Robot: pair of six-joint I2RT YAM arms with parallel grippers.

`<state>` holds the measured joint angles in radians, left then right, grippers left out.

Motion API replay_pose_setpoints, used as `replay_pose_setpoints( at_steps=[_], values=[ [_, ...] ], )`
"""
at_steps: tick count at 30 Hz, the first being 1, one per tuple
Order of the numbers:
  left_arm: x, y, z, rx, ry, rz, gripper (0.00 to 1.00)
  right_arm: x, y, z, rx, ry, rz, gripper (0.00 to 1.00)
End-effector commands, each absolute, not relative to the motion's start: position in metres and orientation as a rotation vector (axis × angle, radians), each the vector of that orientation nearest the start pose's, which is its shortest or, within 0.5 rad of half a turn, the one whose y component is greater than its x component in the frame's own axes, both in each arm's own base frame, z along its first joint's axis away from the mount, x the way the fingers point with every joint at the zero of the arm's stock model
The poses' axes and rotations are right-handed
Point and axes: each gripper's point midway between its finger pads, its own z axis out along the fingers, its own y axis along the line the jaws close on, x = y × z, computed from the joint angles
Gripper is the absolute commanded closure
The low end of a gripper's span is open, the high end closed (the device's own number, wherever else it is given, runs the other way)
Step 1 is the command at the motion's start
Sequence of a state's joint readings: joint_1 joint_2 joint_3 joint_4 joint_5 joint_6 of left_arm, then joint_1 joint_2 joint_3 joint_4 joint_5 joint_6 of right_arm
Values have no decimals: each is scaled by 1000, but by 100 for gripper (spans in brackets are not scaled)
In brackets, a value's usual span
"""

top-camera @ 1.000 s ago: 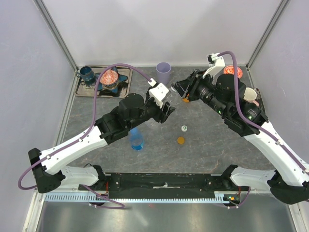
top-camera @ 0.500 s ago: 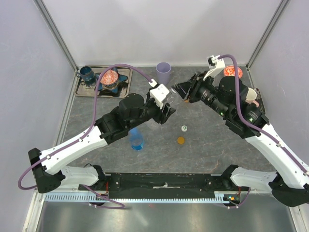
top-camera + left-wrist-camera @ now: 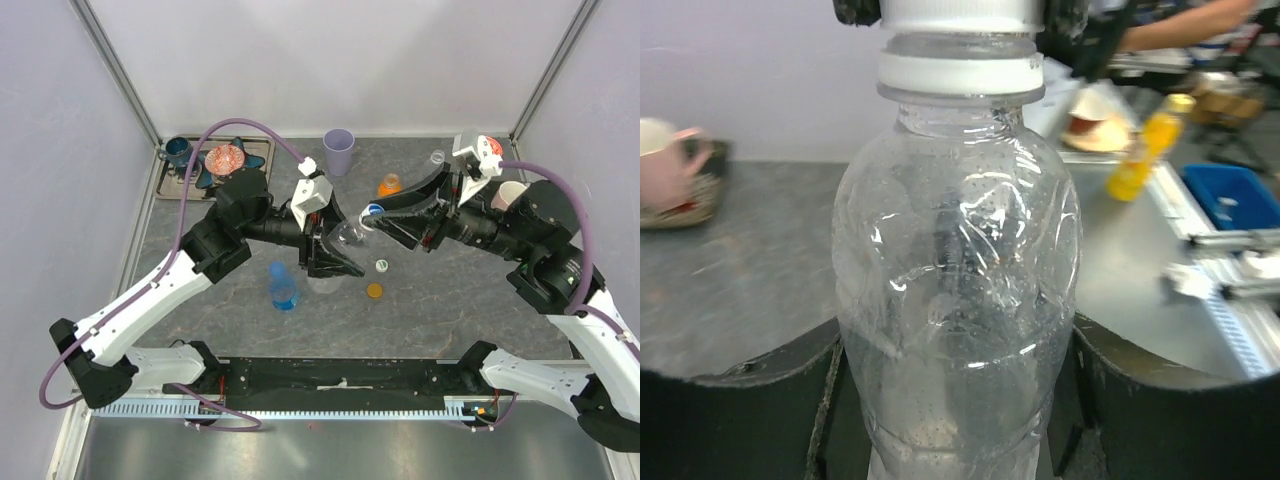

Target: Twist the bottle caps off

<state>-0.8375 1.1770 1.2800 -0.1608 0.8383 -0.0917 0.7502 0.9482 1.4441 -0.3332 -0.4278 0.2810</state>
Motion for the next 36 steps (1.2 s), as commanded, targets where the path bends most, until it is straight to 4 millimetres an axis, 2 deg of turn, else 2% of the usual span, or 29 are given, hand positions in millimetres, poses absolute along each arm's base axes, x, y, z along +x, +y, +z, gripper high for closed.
replay_pose_setpoints(
  at_steps=[1, 3, 8, 12, 13, 17, 20, 26, 29, 30, 32, 33, 34, 36],
  values=[
    [73, -325, 425, 1477, 1066, -1735, 50, 105, 262, 504, -948, 1173, 1268, 100],
    [71, -323, 427, 1505, 1018, -1764, 50, 99, 262, 507, -968, 1140, 1284, 100],
    [69, -321, 416, 1578, 1045, -1885, 50, 77, 263, 514, -1069, 1061, 1368, 100],
    [72, -320, 412, 1605, 1048, -1919, 50, 51, 259, 521, -1179, 961, 1451, 100],
    [73, -319, 410, 1611, 1067, -1934, 50, 40, 256, 519, -1242, 924, 1490, 100],
    [82, -320, 408, 1614, 1061, -1926, 50, 16, 246, 525, -1295, 827, 1582, 100],
    [85, -321, 408, 1616, 1072, -1935, 50, 12, 245, 517, -1322, 816, 1597, 100],
    [90, -325, 403, 1610, 1102, -1952, 50, 23, 251, 512, -1278, 869, 1581, 100],
    [93, -326, 402, 1596, 1117, -1953, 50, 30, 252, 518, -1224, 896, 1555, 86],
    [93, -326, 401, 1594, 1126, -1954, 51, 35, 252, 521, -1184, 919, 1537, 75],
    [97, -327, 398, 1567, 1156, -1948, 51, 40, 251, 530, -1147, 915, 1503, 69],
    [99, -327, 398, 1558, 1162, -1941, 51, 44, 253, 525, -1137, 963, 1493, 59],
    [102, -329, 392, 1542, 1188, -1935, 51, 53, 254, 527, -1096, 991, 1466, 54],
    [103, -328, 394, 1526, 1187, -1906, 52, 57, 253, 530, -1073, 1014, 1437, 41]
  ],
)
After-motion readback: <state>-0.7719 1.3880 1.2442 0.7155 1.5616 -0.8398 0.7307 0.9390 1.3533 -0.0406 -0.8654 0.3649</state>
